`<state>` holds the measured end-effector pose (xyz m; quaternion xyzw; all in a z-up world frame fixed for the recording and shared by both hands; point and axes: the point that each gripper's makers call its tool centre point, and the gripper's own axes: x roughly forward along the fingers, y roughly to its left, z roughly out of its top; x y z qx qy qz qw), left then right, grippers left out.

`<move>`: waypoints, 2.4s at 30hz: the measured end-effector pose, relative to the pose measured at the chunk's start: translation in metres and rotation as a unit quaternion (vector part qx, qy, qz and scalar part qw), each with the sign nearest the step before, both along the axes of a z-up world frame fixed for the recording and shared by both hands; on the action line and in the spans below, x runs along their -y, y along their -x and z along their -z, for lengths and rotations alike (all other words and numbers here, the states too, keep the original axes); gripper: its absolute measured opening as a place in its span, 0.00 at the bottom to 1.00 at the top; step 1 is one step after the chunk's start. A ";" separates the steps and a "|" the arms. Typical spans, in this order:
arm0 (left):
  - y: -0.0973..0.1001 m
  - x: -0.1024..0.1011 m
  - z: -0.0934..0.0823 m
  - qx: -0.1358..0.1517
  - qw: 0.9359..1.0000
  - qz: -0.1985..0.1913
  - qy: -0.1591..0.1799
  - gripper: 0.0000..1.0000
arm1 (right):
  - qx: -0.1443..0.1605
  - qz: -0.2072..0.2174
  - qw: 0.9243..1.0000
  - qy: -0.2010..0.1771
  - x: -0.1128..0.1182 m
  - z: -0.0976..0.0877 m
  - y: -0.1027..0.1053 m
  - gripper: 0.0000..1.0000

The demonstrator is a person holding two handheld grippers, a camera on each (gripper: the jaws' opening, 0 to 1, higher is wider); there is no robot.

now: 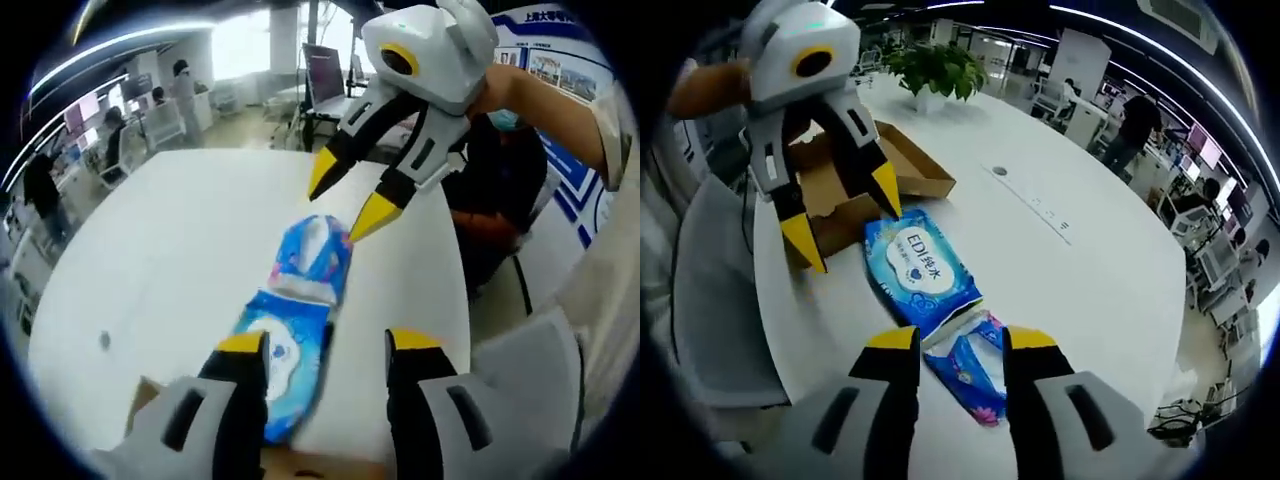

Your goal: Operate the shoe box by opening the lid, removing the specified soft item, and placing it in the target area until the item is outside and the box remains undamaged.

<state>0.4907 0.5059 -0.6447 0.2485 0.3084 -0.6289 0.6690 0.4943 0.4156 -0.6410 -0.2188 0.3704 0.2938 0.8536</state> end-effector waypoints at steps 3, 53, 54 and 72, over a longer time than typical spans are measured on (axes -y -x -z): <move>-0.003 -0.015 -0.006 0.001 1.000 -0.023 0.005 0.46 | -0.001 -0.012 1.000 0.000 -0.009 -0.002 0.003 0.31; -0.015 -0.290 0.011 0.021 0.946 -0.324 0.012 0.50 | -0.053 -0.274 0.959 -0.042 -0.214 0.025 0.027 0.40; -0.015 -0.298 0.013 0.024 0.943 -0.331 0.007 0.50 | -0.054 -0.283 0.957 -0.039 -0.218 0.028 0.028 0.40; -0.013 -0.380 0.046 0.034 0.901 -0.432 -0.017 0.42 | -0.102 -0.340 0.935 0.008 -0.252 0.079 0.024 0.38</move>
